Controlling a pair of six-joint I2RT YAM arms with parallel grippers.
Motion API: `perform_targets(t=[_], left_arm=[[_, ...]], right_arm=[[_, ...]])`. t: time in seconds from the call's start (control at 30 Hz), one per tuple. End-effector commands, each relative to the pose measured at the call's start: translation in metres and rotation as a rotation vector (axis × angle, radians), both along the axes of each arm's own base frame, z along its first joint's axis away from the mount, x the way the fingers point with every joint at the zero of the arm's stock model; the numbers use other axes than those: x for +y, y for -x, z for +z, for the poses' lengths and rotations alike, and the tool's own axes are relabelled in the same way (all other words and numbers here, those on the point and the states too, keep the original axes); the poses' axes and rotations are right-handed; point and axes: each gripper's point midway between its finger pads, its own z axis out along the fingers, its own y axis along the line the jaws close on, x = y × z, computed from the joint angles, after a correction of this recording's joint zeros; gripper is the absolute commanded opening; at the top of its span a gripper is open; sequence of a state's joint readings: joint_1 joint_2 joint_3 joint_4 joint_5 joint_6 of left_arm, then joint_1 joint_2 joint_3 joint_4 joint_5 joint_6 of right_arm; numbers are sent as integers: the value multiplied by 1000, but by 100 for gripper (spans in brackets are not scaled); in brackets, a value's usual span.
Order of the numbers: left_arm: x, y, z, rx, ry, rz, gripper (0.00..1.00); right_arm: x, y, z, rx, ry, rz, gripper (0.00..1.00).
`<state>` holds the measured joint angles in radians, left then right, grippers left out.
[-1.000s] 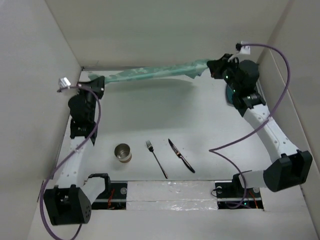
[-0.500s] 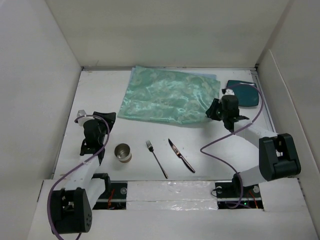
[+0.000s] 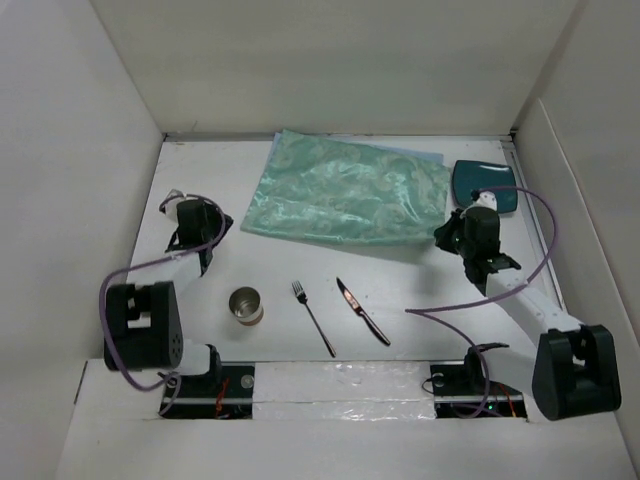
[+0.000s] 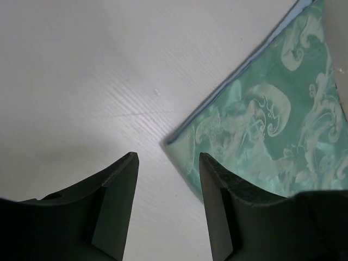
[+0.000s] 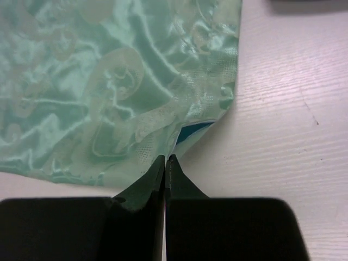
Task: Set the dinner table for one person
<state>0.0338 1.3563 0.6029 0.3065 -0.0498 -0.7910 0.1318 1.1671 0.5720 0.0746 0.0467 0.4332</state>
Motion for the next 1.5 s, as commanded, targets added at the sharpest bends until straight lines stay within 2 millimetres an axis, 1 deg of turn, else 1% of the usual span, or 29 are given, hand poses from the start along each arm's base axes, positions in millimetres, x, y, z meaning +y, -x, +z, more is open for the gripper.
perform_targets(t=[0.0, 0.03, 0.07, 0.1, 0.13, 0.17, 0.2, 0.3, 0.4, 0.5, 0.57, 0.67, 0.77, 0.8, 0.83, 0.87, 0.93, 0.97, 1.0, 1.07, 1.1, 1.13, 1.17, 1.2, 1.27, 1.3, 1.37, 1.43, 1.47], left_arm=[[-23, -29, -3, 30, -23, -156, 46], [-23, -28, -12, 66, -36, -171, 46], [-27, -29, -22, 90, -43, -189, 45], [-26, -32, -23, 97, -49, -189, 45], [-30, -32, -27, 101, -54, -207, 45], [-35, -31, -33, 113, -39, -231, 45], [-40, -33, -33, 114, -39, -246, 45], [-47, -29, -39, 147, -85, -276, 45], [-61, -24, -44, 177, -128, -330, 46], [-61, -22, -52, 201, -127, -336, 46], [-61, -24, -55, 209, -128, -339, 46], [-63, -26, -52, 201, -123, -344, 41], [-58, -23, -54, 210, -130, -316, 20], [-58, -20, -56, 218, -125, -310, 4], [-58, -20, -55, 212, -118, -304, 0], [-51, -20, -54, 211, -140, -266, 0], [-48, -12, -57, 213, -132, -238, 0], [-46, -10, -49, 184, -131, -223, 0], [-44, 3, -57, 200, -127, -211, 0], [-42, 7, -44, 142, -114, -185, 0], [-41, 18, -51, 153, -111, -179, 0], [-41, 21, -50, 147, -108, -178, 0], [-41, 23, -42, 120, -105, -175, 0], [-41, 31, -47, 129, -99, -174, 0], [-41, 35, -40, 99, -94, -178, 0], [-41, 43, -44, 106, -89, -178, 0], [-39, 47, -38, 82, -95, -168, 0], [-37, 55, -41, 86, -99, -165, 0], [-37, 55, -37, 70, -100, -163, 0]], right_arm=[[-7, 2, 42, -119, 15, -21, 0], [-8, 3, 57, -161, 15, -23, 5], [-8, 3, 63, -174, 15, -20, 14], [-8, 4, 66, -176, 20, -13, 22], [-6, 4, 72, -182, 17, -6, 34], [-6, 4, 70, -171, 15, -4, 50], [-6, 4, 66, -158, 10, -13, 56], [-11, 4, 50, -121, 22, -42, 65], [-10, 7, 40, -92, 12, -44, 67], [-16, 10, 34, -85, 19, -64, 66], [-14, 10, 33, -90, 9, -60, 60], [-14, 7, 27, -74, -1, -55, 58], [-11, 0, 23, -56, -11, -49, 58], [-10, -2, 22, -57, -13, -48, 58], [-8, -5, 25, -64, -21, -38, 58], [-6, -8, 27, -68, -32, -38, 59], [-8, -13, 23, -56, -26, -53, 60], [-12, -20, 25, -75, -26, -66, 63], [-11, -25, 16, -48, -14, -59, 64], [-20, -39, 13, -12, -11, -67, 65], [-15, -43, 9, 4, -15, -42, 66], [-10, -48, -5, 44, -33, -4, 66], [-7, -52, -8, 62, -40, 4, 67], [-6, -60, -5, 58, -45, 6, 67], [-6, -67, -17, 100, -54, -9, 68], [-8, -75, -11, 86, -58, -7, 69], [1, -78, -21, 123, -80, 39, 70], [8, -84, -19, 110, -105, 71, 70], [10, -83, -19, 109, -117, 72, 70]])
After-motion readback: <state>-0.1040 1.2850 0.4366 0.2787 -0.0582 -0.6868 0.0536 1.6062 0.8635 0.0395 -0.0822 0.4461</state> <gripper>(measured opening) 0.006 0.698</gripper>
